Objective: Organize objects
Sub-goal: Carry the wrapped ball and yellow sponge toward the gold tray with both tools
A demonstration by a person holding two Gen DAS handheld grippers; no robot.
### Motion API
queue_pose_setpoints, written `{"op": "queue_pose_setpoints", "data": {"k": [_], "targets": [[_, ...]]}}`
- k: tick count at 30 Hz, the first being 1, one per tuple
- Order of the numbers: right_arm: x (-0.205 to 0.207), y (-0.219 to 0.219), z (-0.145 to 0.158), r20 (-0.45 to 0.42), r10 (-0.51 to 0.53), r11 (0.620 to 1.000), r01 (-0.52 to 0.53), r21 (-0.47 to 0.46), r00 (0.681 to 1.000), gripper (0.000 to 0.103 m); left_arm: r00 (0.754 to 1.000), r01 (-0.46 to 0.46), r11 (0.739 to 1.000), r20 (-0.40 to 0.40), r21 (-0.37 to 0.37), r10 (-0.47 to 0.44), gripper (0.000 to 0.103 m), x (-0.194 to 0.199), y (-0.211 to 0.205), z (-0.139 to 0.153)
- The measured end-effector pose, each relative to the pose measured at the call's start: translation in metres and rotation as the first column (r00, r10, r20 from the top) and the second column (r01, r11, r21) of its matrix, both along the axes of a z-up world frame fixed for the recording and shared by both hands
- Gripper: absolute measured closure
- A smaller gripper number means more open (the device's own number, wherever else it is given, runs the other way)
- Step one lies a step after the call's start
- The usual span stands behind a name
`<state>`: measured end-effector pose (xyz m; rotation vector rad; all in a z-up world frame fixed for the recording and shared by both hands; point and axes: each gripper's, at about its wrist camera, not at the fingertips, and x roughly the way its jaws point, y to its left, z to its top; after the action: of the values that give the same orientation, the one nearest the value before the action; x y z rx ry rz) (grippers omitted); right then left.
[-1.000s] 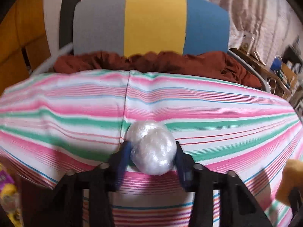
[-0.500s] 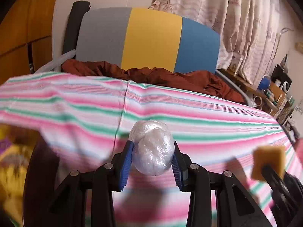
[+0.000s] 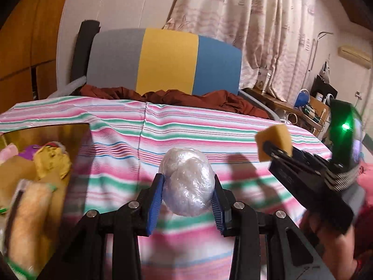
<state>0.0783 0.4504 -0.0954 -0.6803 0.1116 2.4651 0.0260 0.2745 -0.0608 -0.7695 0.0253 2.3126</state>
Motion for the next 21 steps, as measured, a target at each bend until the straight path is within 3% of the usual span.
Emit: {"op": "queue_pose_setpoints", "data": {"k": [4,11,21], "targets": [[0.004,-0.012,0.002,-0.012,0.035,0.999,-0.034,0.03,0.999,0.067,0.999,-0.028,0.999,-0.022,0.027,0.028,0.064,0.01,-0.032,0.011],[0.003,-0.016,0.002,0.004,0.045,0.998,-0.045,0.032,0.999,0.067,0.989,-0.147,0.985,0.007,0.088,0.147,0.064,-0.002,-0.099,0.033],[0.005,-0.03,0.003,0.022,0.07,0.995,-0.071,0.075,0.997,0.067,0.945,-0.32,0.944,0.092,0.078,0.313,0.064,-0.054,-0.171,0.031]]}}
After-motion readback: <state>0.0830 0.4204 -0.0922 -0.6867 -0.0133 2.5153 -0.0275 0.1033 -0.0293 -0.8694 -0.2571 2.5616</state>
